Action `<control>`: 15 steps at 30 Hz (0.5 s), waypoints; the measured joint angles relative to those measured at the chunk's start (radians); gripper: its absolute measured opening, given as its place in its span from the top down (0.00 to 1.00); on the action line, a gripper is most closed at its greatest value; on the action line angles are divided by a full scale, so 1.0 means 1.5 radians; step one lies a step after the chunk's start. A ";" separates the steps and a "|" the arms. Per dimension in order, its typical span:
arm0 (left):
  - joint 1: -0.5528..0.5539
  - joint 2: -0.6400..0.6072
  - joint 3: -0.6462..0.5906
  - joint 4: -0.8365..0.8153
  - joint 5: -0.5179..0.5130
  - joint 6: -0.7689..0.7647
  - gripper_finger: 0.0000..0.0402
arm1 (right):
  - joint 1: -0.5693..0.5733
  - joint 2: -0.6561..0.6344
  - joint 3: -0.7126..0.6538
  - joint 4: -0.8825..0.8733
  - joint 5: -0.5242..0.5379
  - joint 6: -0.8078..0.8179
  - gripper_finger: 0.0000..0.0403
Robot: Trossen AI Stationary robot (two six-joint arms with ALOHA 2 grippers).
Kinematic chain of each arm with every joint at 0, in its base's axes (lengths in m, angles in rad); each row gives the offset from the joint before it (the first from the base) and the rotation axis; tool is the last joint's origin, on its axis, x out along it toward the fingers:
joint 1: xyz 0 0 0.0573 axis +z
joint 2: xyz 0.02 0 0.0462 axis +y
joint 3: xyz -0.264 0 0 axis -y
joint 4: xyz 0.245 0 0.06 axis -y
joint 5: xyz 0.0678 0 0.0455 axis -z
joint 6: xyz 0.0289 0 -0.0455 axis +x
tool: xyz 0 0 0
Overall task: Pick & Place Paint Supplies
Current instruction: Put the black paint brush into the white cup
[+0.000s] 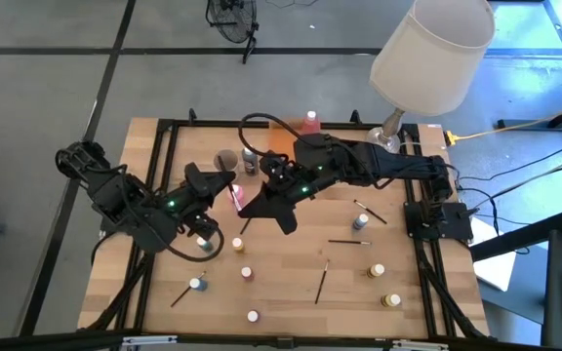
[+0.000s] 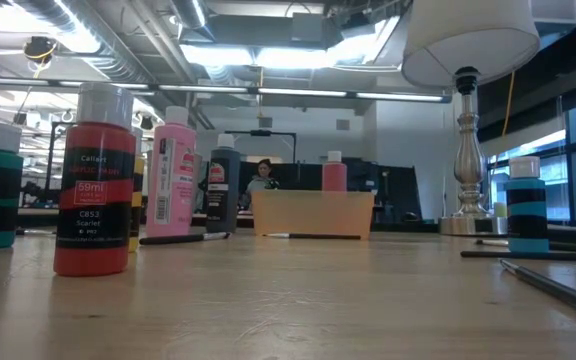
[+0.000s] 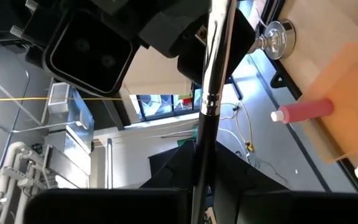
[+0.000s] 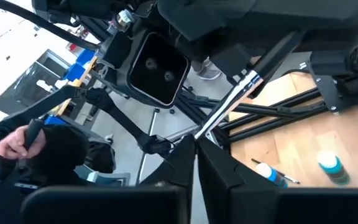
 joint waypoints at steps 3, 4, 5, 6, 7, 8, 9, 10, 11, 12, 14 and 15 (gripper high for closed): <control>0.001 -0.001 0.000 0.000 0.000 -0.002 0.94 | -0.001 0.000 0.000 0.000 0.003 -0.013 0.88; 0.000 -0.001 0.000 0.000 0.000 -0.005 0.94 | -0.001 0.000 0.000 0.000 0.004 -0.015 0.86; 0.000 -0.001 0.000 0.000 0.000 -0.009 0.94 | -0.001 0.000 0.000 -0.001 0.005 -0.018 0.84; 0.000 -0.001 0.001 0.000 0.000 -0.012 0.94 | -0.001 0.000 0.000 -0.003 0.005 -0.018 0.82; 0.000 -0.001 0.001 -0.001 0.000 -0.015 0.94 | -0.001 0.000 0.000 -0.008 0.005 -0.018 0.80; 0.000 -0.001 0.001 -0.002 -0.001 -0.017 0.94 | -0.001 0.000 0.000 -0.015 0.005 -0.018 0.77; 0.000 -0.001 0.001 -0.004 -0.002 -0.018 0.94 | -0.001 0.000 0.000 -0.025 0.005 -0.020 0.74; 0.000 -0.001 0.001 -0.003 -0.002 -0.021 0.94 | -0.001 0.000 0.000 -0.038 0.005 -0.026 0.72; 0.000 -0.001 0.001 -0.003 -0.002 -0.026 0.94 | -0.001 0.000 0.000 -0.052 0.005 -0.030 0.69; 0.000 -0.002 0.001 -0.003 -0.002 -0.030 0.94 | -0.001 0.001 -0.001 -0.063 0.005 -0.030 0.66; 0.000 -0.002 0.001 -0.003 -0.004 -0.036 0.94 | -0.001 0.001 -0.001 -0.081 0.006 -0.030 0.61; 0.000 -0.002 0.001 -0.004 -0.004 -0.037 0.94 | -0.001 0.001 -0.001 -0.090 0.006 -0.030 0.58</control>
